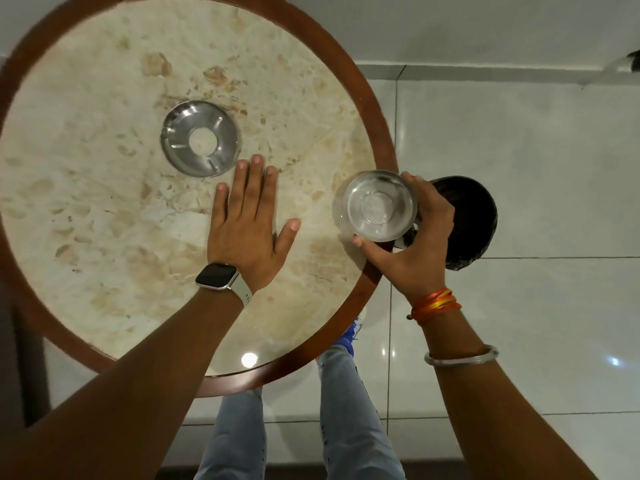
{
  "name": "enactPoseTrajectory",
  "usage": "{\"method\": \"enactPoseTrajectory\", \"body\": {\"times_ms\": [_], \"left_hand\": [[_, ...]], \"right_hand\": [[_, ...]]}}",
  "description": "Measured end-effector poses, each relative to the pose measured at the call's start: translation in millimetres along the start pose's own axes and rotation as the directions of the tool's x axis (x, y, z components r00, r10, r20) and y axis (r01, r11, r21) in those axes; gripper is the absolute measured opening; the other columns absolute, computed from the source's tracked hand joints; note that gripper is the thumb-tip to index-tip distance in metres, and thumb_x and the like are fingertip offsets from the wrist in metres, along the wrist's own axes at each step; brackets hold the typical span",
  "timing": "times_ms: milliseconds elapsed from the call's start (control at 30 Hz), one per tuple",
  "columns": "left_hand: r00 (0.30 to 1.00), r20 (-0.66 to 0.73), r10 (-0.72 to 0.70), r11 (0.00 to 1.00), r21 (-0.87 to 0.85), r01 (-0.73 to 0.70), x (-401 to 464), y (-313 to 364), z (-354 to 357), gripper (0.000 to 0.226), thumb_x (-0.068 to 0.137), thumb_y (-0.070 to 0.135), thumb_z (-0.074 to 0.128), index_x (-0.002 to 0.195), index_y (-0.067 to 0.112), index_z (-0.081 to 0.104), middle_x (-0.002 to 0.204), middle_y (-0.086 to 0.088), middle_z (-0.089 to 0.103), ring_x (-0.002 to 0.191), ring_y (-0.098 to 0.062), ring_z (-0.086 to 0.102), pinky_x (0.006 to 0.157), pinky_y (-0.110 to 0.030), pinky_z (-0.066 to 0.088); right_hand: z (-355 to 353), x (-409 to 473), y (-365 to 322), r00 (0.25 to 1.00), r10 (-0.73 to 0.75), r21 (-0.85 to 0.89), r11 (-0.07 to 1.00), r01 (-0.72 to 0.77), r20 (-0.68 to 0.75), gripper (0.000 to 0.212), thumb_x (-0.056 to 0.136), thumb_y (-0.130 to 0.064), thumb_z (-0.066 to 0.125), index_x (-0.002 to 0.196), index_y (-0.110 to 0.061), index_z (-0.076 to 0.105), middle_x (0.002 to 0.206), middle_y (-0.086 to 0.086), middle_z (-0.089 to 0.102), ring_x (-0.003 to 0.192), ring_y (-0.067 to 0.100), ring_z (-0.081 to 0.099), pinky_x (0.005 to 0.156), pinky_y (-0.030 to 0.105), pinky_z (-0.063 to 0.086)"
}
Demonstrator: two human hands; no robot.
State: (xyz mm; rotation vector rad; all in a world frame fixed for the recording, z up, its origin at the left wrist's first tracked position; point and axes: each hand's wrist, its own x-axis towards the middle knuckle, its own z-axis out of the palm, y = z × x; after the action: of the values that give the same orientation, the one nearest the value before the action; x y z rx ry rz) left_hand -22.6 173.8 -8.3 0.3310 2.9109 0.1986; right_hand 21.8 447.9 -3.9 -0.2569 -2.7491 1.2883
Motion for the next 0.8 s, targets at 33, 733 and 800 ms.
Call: {"method": "enactPoseTrajectory", "body": {"times_ms": [33,733,800], "left_hand": [[1.000,0.001,-0.008,1.000,-0.008,0.008,-1.8,-3.9,0.1,0.083,0.108,0.061,0.023,0.173,0.013,0.005,0.182,-0.010,-0.001,0.169,-0.028,-0.004,0.134,-0.047,-0.006],[0.982,-0.001,-0.189,0.979,-0.082,0.188,-62.4,-119.6,-8.5,0.087,0.106,0.065,0.027,0.173,0.015,0.003,0.182,-0.006,-0.005,0.168,-0.023,-0.008,0.135,-0.048,-0.006],[0.975,-0.012,-0.221,0.971,-0.096,0.219,-64.6,-121.4,-7.9,0.087,0.105,0.064,0.027,0.173,0.015,0.003,0.182,-0.006,-0.003,0.169,-0.024,-0.007,0.135,-0.049,-0.004]], "right_hand": [[3.1,-0.2,-3.8,1.000,-0.005,-0.025,1.000,0.005,0.015,0.112,0.064,-0.048,0.105,0.154,-0.014,0.047,0.154,0.006,0.052,0.142,0.040,0.050,0.114,0.062,0.045],[108.4,0.9,-117.1,0.918,-0.157,-0.173,0.957,0.232,0.363,0.112,0.063,-0.052,0.097,0.158,-0.018,0.049,0.156,-0.005,0.056,0.146,0.022,0.047,0.120,0.022,0.008],[115.5,-0.1,-125.9,0.913,-0.157,-0.172,0.957,0.235,0.376,0.114,0.062,-0.051,0.098,0.159,-0.019,0.048,0.157,-0.006,0.055,0.146,0.021,0.045,0.121,0.019,0.005]]}}
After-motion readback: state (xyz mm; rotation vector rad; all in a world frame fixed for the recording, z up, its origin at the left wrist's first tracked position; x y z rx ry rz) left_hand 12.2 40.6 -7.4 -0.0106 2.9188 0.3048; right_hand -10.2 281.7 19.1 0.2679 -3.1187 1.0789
